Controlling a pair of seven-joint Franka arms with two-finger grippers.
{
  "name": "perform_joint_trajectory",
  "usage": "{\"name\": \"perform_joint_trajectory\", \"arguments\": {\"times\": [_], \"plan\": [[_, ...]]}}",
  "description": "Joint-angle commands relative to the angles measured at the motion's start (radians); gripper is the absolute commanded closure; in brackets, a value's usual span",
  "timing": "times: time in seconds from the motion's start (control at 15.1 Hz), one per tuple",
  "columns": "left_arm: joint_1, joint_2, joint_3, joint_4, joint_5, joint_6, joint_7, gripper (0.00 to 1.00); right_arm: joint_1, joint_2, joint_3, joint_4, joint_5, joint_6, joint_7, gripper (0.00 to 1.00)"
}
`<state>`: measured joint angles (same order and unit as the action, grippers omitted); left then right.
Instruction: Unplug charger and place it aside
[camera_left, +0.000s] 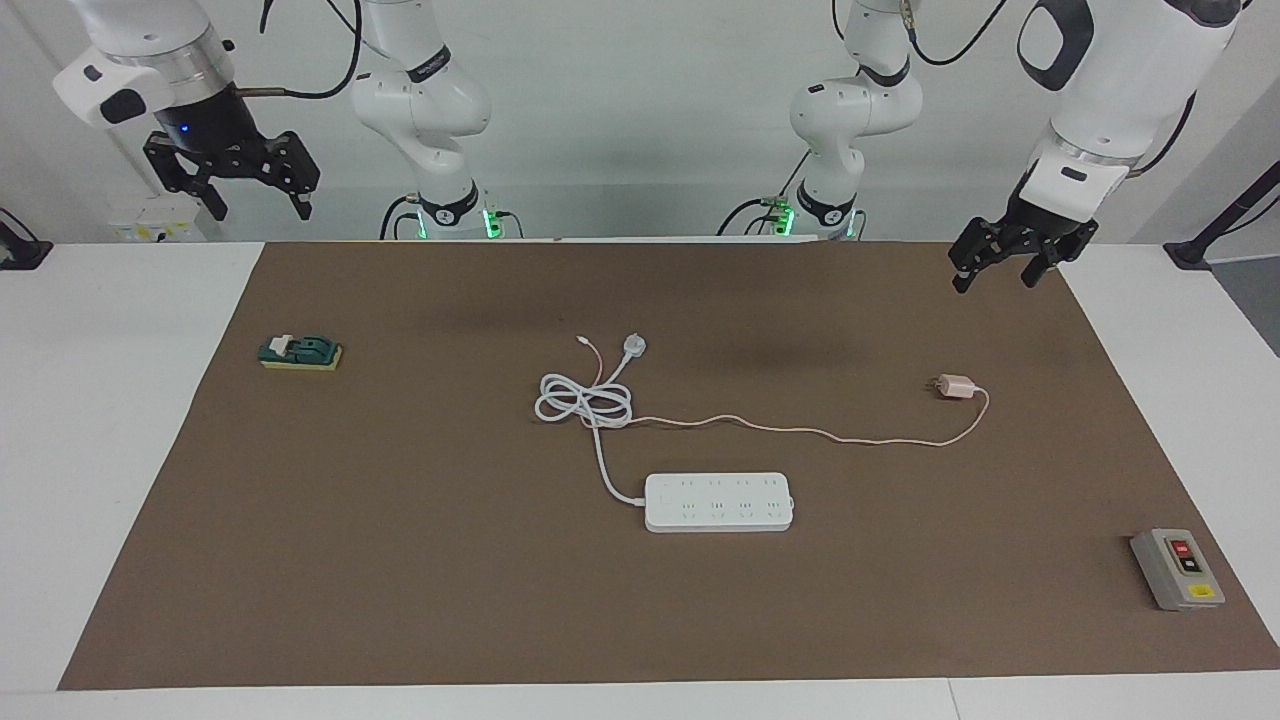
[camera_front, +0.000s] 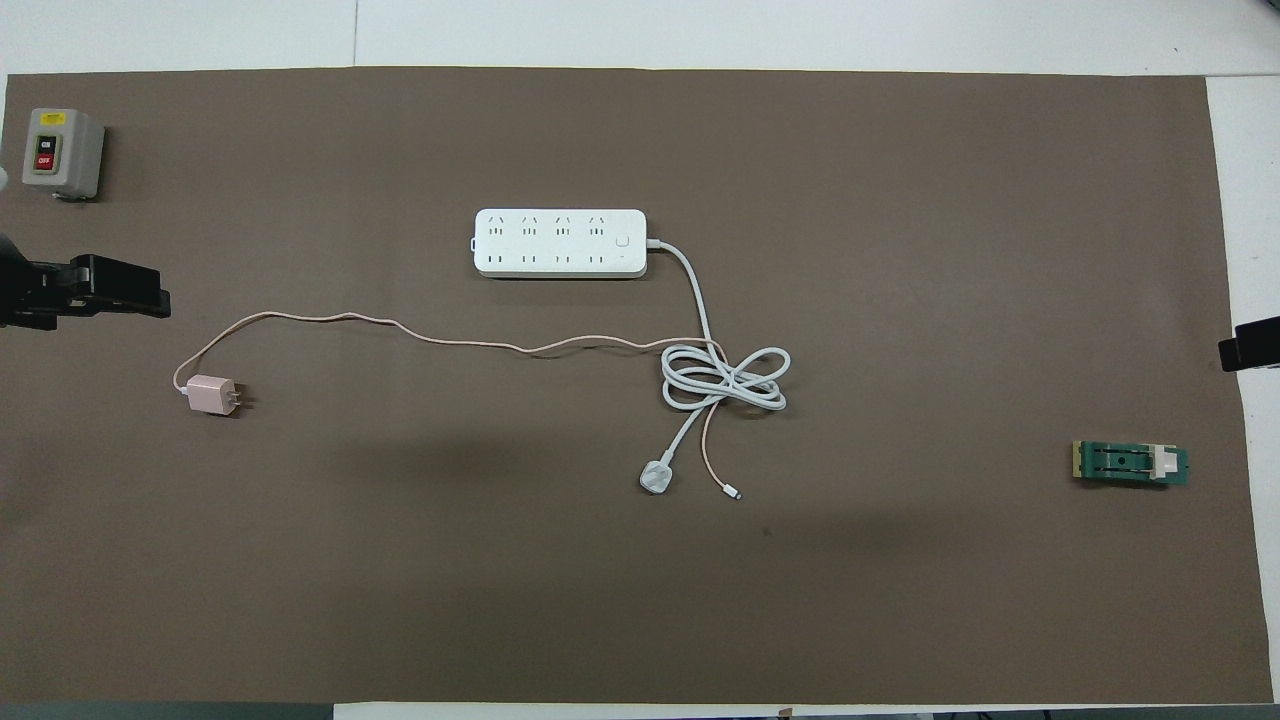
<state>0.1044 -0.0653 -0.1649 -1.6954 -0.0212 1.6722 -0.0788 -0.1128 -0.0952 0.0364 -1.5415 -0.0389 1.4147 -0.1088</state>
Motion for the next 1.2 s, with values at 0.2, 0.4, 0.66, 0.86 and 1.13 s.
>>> {"name": "perform_joint_trajectory", "arguments": {"times": [0.2, 0.4, 0.66, 0.86, 1.13], "plan": [[-0.221, -0.001, 0.183, 0.017, 0.043, 0.011, -0.019, 0.00, -0.010, -0.020, 0.014, -0.020, -0.012, 0.004, 0.017, 0.00], [-0.215, -0.014, 0.182, -0.010, 0.041, 0.011, -0.018, 0.00, -0.010, -0.020, 0.014, -0.020, -0.010, 0.004, 0.017, 0.00], [-0.195, -0.008, 0.150, -0.001, 0.040, 0.011, -0.016, 0.00, -0.011, -0.020, 0.014, -0.019, -0.009, 0.004, 0.015, 0.00], [-0.201, -0.014, 0.150, -0.006, 0.035, -0.012, -0.016, 0.00, -0.011, -0.020, 0.014, -0.019, -0.007, 0.004, 0.015, 0.00], [-0.198, -0.019, 0.151, -0.006, 0.035, -0.066, -0.015, 0.00, -0.010, -0.020, 0.014, -0.019, -0.007, 0.003, 0.015, 0.00]]}}
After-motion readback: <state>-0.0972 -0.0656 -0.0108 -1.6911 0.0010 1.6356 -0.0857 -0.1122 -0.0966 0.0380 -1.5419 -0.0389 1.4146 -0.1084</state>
